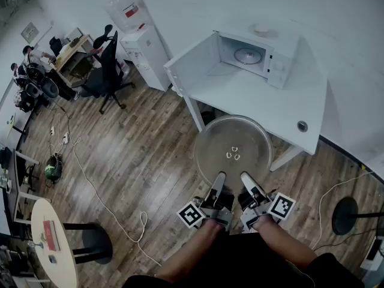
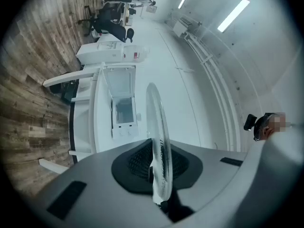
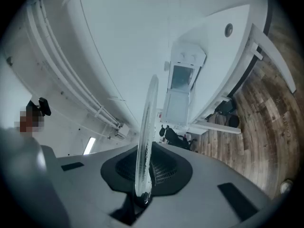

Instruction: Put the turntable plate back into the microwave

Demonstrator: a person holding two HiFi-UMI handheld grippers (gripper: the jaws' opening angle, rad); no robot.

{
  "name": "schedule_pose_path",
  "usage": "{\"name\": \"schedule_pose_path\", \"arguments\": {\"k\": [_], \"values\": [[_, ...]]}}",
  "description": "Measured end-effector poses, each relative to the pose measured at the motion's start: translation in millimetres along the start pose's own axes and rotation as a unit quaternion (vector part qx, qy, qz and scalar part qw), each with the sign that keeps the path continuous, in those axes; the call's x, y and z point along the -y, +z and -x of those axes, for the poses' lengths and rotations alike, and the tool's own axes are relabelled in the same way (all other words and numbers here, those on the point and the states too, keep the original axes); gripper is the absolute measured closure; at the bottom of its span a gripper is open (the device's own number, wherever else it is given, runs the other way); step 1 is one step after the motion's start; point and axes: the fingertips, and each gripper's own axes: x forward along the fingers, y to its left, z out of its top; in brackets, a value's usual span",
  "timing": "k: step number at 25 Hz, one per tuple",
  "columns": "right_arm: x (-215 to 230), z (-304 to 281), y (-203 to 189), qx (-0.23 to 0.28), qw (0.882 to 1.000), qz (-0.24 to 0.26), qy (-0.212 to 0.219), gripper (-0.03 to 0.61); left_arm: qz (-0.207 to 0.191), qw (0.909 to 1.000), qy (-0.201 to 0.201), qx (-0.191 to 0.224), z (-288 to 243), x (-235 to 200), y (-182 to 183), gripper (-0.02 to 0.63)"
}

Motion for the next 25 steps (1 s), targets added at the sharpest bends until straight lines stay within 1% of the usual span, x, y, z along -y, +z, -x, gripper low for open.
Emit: {"name": "schedule_pose_path", "arguments": {"k": [8, 14, 21, 25], "values": [[-3.2, 1.2, -6.4, -0.003, 1.0, 0.002, 0.004, 0.526, -0.006, 1.0, -0.001, -0.001, 6.3, 2.8, 2.4, 0.568], [-9.0, 0.5, -5.1, 0.003, 1.0, 0.012, 0.01, 0.523, -0.001, 0.9999, -0.009, -0.006, 4.1, 6.8, 2.6, 0.568], [-16.5, -14.0, -14.4, 0.013, 1.0, 0.025, 0.013, 0.52, -0.003, 0.9996, -0.023, -0.017, 5.4, 15.1, 20.9, 0.566], [-22.3, -26.8, -23.5, 0.022, 0.999, 0.04, 0.015, 0.518, 0.001, 0.9991, -0.034, -0.025, 7.7, 19.6, 37.3, 0.566]]}}
